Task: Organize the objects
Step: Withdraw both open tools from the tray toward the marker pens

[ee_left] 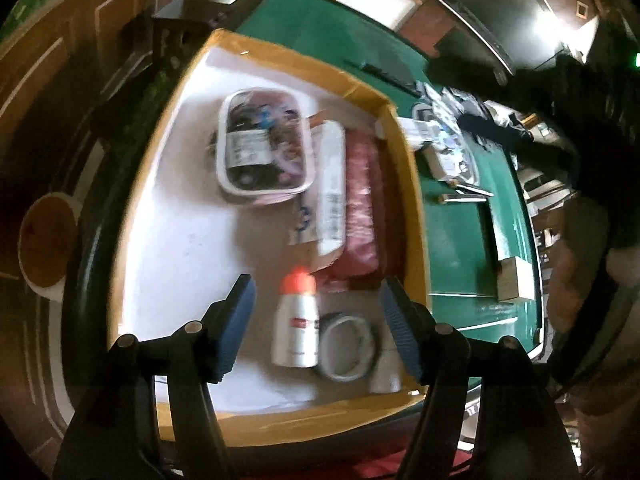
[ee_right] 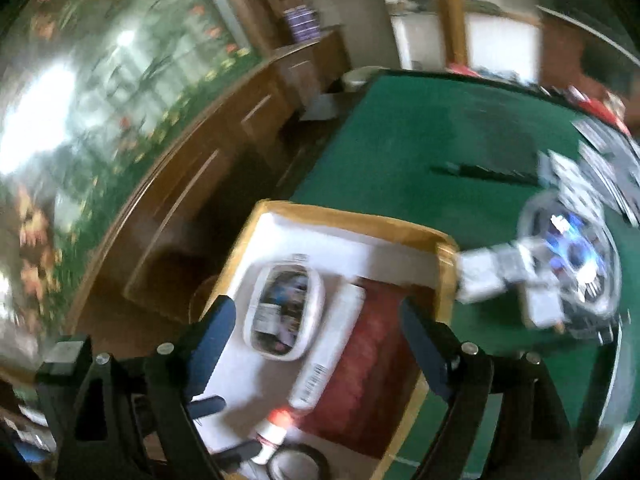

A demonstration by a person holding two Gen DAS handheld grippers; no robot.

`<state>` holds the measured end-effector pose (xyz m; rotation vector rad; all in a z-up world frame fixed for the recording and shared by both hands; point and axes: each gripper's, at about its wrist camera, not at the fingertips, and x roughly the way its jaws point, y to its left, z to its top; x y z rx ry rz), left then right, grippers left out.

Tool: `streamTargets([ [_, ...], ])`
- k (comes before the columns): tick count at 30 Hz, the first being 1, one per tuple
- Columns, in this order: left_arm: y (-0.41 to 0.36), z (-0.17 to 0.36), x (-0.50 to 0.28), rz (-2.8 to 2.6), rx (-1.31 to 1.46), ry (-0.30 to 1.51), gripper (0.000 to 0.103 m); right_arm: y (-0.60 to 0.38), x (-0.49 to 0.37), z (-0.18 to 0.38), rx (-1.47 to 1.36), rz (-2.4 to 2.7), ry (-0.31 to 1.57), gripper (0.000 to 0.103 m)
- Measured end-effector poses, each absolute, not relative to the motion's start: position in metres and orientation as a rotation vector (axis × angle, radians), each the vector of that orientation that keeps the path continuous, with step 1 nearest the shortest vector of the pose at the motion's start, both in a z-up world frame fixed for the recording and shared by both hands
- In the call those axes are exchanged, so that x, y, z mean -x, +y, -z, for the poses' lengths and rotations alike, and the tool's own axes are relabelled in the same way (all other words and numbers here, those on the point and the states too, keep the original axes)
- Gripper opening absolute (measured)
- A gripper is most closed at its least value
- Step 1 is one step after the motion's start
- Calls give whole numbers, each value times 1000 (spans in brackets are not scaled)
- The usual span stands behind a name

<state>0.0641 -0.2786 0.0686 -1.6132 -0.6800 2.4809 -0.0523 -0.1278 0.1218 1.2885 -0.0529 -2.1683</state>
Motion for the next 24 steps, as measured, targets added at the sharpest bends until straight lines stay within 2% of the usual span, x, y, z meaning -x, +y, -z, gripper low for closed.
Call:
streamTargets([
  [5, -237, -74, -58, -2458, 1605, -606, 65, -57, 57, -108, -1375, 2252, -189, 85],
  [13, -174, -76, -38, -2407, 1612, -481, 65, 72, 34, -88, -1449, 2379, -246, 85],
  [24, -100, -76, 5, -2324, 1615, -413, 65, 166, 23, -84, -1476, 2453, -375, 85],
])
